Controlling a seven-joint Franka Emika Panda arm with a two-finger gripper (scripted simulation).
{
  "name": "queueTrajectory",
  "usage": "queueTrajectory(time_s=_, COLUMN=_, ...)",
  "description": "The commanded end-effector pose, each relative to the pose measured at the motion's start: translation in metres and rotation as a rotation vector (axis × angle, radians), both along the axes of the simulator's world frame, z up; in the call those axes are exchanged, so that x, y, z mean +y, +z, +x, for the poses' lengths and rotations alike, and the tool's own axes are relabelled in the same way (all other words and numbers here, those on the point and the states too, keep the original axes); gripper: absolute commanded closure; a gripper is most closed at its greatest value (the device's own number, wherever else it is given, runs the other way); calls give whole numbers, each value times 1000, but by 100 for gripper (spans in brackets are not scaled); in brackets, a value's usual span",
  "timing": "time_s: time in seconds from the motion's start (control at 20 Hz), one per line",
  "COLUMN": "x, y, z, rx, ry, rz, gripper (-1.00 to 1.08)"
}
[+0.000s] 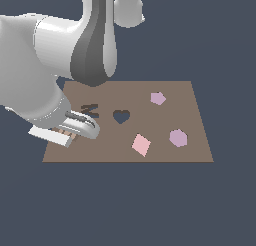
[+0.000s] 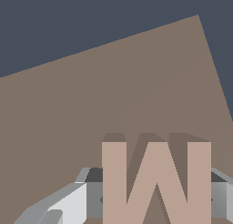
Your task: Insert a designated object into the corresponding slot on a board.
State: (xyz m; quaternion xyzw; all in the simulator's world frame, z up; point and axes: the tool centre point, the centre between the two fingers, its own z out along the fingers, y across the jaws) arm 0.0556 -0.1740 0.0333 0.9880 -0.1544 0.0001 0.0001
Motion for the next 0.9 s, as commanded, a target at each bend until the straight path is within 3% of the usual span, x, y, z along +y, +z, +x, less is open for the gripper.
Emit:
queueTrajectory(time_s=0.0, x=0, y=1, z=-8, rx=-1, ry=-98, rz=0, gripper=108)
queueTrajectory(time_s=0.85, x=21, y=5, z=-57, rx=-1, ry=-778, rz=1, gripper=108)
